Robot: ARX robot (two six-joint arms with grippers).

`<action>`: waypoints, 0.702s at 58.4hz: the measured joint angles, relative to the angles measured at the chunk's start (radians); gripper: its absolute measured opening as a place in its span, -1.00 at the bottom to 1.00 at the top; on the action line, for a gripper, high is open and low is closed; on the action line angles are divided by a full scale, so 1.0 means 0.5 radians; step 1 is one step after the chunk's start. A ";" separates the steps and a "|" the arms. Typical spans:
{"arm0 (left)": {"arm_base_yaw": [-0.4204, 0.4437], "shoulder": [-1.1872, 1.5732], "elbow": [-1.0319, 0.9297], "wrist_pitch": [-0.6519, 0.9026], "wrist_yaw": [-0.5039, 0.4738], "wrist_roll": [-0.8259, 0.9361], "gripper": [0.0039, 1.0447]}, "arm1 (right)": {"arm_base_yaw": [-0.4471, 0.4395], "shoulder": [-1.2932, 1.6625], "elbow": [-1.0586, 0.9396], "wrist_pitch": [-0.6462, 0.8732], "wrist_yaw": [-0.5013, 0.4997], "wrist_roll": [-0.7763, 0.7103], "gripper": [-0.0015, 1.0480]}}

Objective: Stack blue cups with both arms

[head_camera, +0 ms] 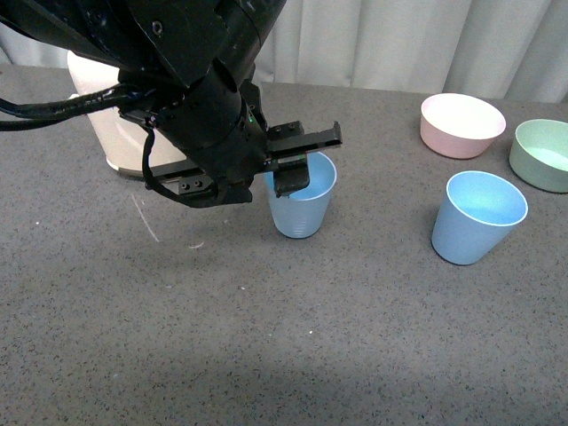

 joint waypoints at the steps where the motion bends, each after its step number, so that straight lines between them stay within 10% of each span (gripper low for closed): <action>1: 0.000 -0.022 -0.015 0.010 -0.008 0.000 0.14 | 0.000 0.000 0.000 0.000 0.000 0.001 0.81; 15: 0.063 -0.251 -0.190 0.147 -0.206 0.030 0.91 | 0.000 0.000 0.000 0.000 0.000 0.001 0.81; 20: 0.079 -0.246 -0.508 0.980 -0.619 0.331 0.65 | 0.000 0.001 0.000 0.000 -0.001 0.000 0.81; 28: 0.174 -0.327 -1.117 2.215 -0.666 0.778 0.23 | 0.000 0.000 0.000 0.000 0.002 0.000 0.81; 41: 0.369 -0.846 -1.612 2.708 -0.518 0.957 -0.49 | 0.000 0.000 0.000 0.000 -0.001 0.000 0.81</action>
